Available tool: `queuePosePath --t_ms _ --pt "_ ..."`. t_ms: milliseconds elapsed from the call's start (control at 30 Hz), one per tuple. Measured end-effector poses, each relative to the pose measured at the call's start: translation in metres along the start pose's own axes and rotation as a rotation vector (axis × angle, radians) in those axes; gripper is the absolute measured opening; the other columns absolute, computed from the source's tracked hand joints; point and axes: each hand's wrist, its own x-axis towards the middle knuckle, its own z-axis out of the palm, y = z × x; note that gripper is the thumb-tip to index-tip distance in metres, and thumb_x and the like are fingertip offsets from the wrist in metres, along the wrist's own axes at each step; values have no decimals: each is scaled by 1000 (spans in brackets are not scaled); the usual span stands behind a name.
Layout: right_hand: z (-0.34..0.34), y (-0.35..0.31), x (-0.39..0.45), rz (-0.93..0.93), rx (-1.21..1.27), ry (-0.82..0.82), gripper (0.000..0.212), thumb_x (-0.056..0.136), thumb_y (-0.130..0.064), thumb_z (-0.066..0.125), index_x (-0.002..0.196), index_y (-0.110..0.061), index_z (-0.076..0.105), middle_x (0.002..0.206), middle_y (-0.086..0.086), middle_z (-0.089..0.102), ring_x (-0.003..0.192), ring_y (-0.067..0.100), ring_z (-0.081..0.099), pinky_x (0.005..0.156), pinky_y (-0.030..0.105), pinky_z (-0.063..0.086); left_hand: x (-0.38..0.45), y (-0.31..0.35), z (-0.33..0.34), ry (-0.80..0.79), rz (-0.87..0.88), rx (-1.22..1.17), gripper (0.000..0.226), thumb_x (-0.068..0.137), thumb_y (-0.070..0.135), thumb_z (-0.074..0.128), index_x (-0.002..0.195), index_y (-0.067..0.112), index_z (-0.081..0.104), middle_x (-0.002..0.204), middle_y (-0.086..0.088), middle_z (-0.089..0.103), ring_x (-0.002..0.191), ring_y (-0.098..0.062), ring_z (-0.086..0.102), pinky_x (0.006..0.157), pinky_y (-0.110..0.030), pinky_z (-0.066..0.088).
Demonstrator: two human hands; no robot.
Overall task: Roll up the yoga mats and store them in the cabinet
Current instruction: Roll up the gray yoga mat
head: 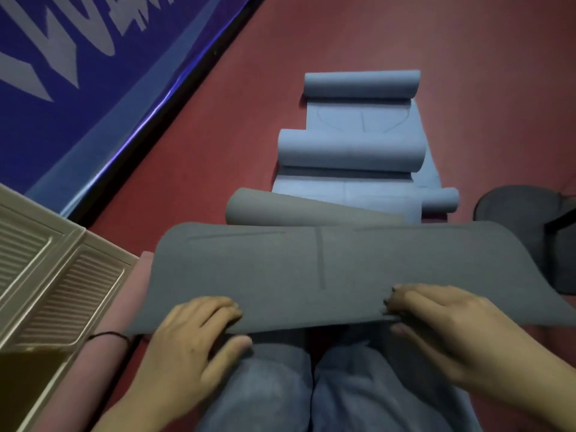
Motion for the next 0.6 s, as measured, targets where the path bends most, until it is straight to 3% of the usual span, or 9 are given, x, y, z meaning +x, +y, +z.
queuePosePath --t_ms 100,167,233,300,400,500,600 --pt "4 5 -2 53 63 104 33 97 -44 51 130 -37 49 125 -17 60 89 17 71 65 37 58 27 10 -9 42 -100 28 55 104 61 32 74 25 62 75 11 61 73 -19 63 61 -37 46" --pt "7 6 1 87 82 186 32 97 -38 51 129 -36 51 135 -10 53 81 19 71 55 36 56 46 11 -10 60 -152 101 54 99 61 36 66 23 58 64 7 59 64 -22 65 50 -35 44" --pt "8 9 6 58 -10 315 20 97 -31 53 116 -28 60 127 3 56 79 25 68 53 34 51 65 8 -9 52 -188 113 51 93 62 38 65 25 60 64 7 64 66 -24 68 50 -36 47" --pt "7 11 10 10 -129 383 14 97 -24 59 103 -17 70 116 9 61 90 34 63 64 40 51 76 4 -4 48 -188 57 48 92 65 40 71 28 63 72 10 66 74 -22 68 58 -38 50" --pt "10 8 14 30 -298 314 9 89 -27 67 89 -21 75 109 1 66 103 36 54 71 41 40 77 6 6 91 -100 64 38 91 58 52 88 24 68 87 7 61 82 -25 56 69 -41 45" --pt "15 4 13 38 -381 187 11 81 -33 70 74 -24 70 83 -3 58 81 29 46 62 37 30 68 25 12 135 -8 191 31 96 44 51 82 18 62 81 -1 50 73 -30 49 63 -43 37" --pt "16 -1 7 57 -371 175 17 78 -36 62 69 -22 67 75 -2 53 72 27 44 55 37 34 59 30 16 171 47 221 31 100 39 48 83 18 63 81 0 51 71 -30 50 63 -43 37"
